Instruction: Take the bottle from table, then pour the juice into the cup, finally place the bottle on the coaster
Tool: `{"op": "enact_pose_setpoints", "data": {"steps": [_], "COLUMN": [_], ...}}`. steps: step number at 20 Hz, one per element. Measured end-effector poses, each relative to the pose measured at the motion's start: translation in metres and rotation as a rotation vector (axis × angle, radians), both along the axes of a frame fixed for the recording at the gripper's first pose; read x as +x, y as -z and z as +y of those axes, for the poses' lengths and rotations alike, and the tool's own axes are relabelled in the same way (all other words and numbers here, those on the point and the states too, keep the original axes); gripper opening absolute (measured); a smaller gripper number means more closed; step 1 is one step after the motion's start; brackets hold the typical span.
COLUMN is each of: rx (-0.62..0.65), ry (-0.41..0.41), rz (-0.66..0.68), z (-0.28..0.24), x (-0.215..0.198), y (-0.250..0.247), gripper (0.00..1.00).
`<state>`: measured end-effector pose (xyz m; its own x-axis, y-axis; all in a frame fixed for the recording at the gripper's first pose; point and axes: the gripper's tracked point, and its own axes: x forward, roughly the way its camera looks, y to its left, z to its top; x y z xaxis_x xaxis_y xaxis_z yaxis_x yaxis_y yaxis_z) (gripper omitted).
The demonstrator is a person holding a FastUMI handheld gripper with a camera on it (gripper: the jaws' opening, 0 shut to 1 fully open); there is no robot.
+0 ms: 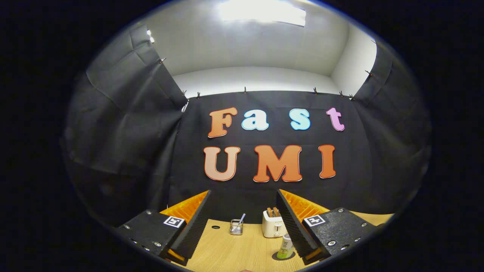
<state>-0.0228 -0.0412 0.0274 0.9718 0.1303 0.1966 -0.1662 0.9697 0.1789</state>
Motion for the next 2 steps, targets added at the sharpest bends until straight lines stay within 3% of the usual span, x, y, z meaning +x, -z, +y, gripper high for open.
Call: {"op": "enact_pose_setpoints", "data": {"steps": [2], "rx": [0.001], "ry": [0.006], "rz": [0.007], "z": [-0.0009], "x": [0.0007], "y": [0.0014], "gripper": [0.98]}}
